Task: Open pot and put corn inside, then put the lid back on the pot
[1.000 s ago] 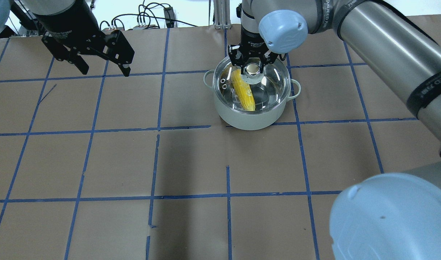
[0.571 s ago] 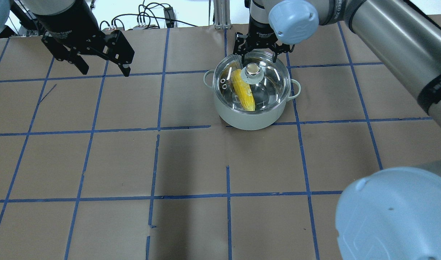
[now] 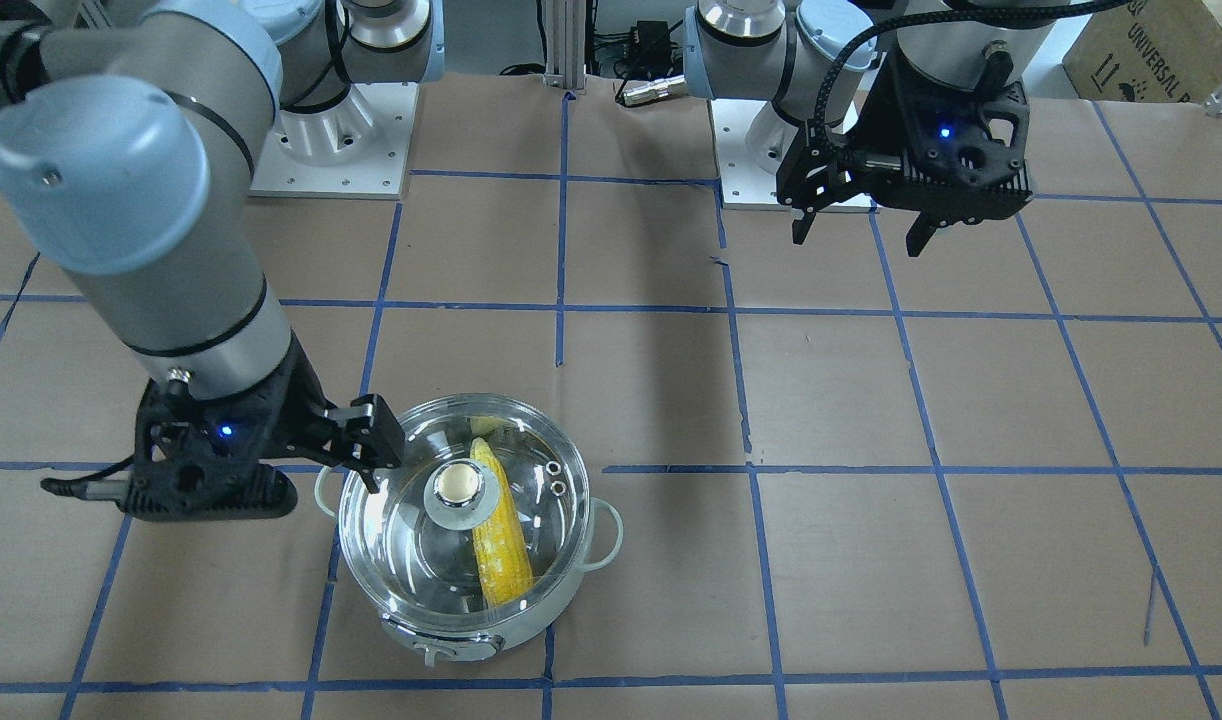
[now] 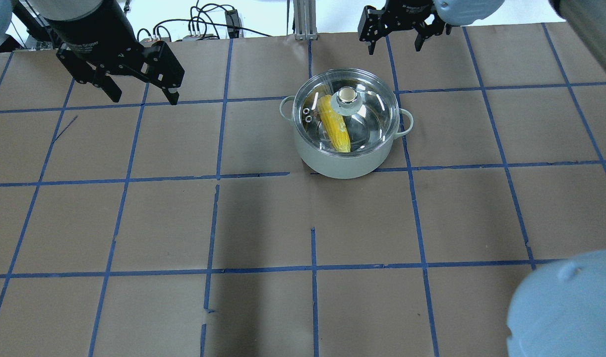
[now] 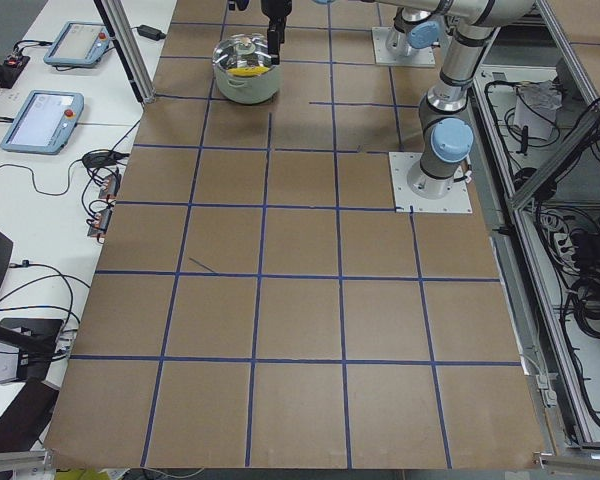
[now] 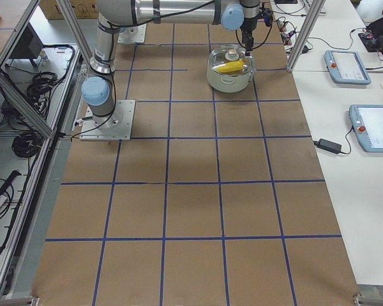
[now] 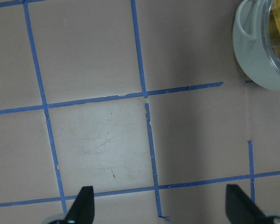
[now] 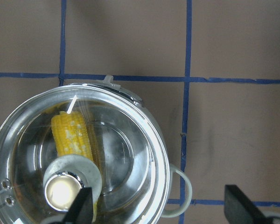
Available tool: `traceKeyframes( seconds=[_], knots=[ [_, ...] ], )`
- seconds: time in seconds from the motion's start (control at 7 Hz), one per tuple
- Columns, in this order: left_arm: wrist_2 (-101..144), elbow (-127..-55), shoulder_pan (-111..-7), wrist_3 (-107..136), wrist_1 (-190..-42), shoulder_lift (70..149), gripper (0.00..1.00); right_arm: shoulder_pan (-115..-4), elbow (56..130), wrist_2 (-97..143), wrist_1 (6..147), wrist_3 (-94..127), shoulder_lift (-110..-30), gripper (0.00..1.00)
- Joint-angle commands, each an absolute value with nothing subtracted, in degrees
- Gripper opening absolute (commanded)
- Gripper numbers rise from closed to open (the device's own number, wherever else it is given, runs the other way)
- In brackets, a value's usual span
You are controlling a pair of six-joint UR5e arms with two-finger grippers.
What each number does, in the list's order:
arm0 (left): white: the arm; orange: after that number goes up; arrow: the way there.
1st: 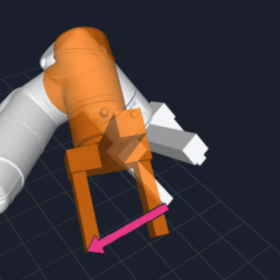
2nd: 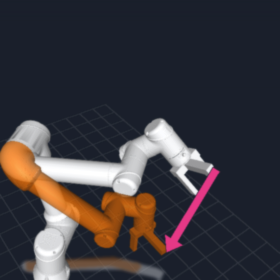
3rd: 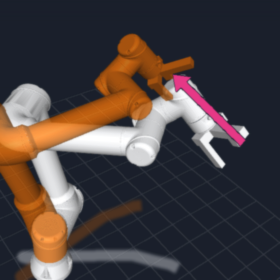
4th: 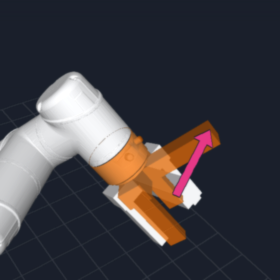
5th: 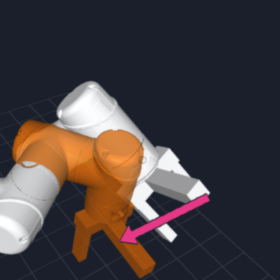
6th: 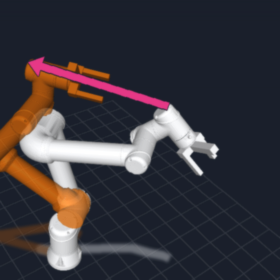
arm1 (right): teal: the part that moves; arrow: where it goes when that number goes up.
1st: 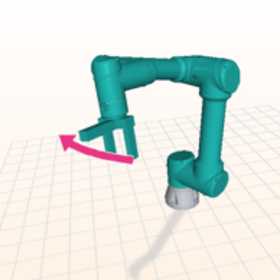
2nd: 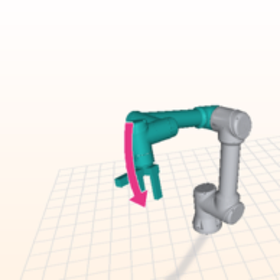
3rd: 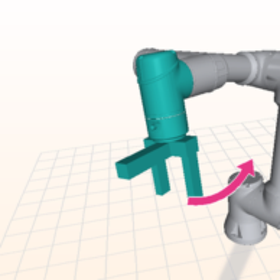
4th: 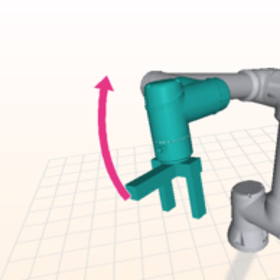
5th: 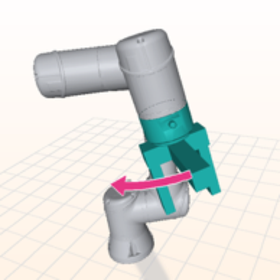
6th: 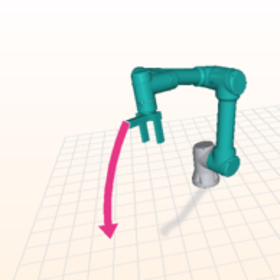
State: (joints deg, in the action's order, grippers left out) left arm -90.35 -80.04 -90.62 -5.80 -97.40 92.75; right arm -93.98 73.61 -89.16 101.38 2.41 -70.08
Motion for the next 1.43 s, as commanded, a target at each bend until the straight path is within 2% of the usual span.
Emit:
traceKeyframes(
  seconds=[0.0, 0.29, 0.43, 1.29],
  knots=[
    [-90.35, -79.98, -90.62, -5.8, -97.47, 92.72, 1.0, -90.81, 84.15, -88.77, 101.77, 2.11, -82.47, 1.0],
    [-91.05, -79.72, -90.62, -5.8, -97.65, 92.81, 1.0, -90.97, 88.4, -89.03, 97.07, -2.26, -89.87, 1.0],
    [-93.14, -79.02, -90.62, -5.71, -99.04, 93.25, 1.0, -91.14, 90.59, -89.29, 89.81, -2.2, -94.44, 1.0],
    [-92.55, -79.98, -89.65, -5.71, -99.93, 92.55, 1.0, -91.14, 91.58, -89.82, 88.59, -2.29, -95.36, 1.0]
  ],
)
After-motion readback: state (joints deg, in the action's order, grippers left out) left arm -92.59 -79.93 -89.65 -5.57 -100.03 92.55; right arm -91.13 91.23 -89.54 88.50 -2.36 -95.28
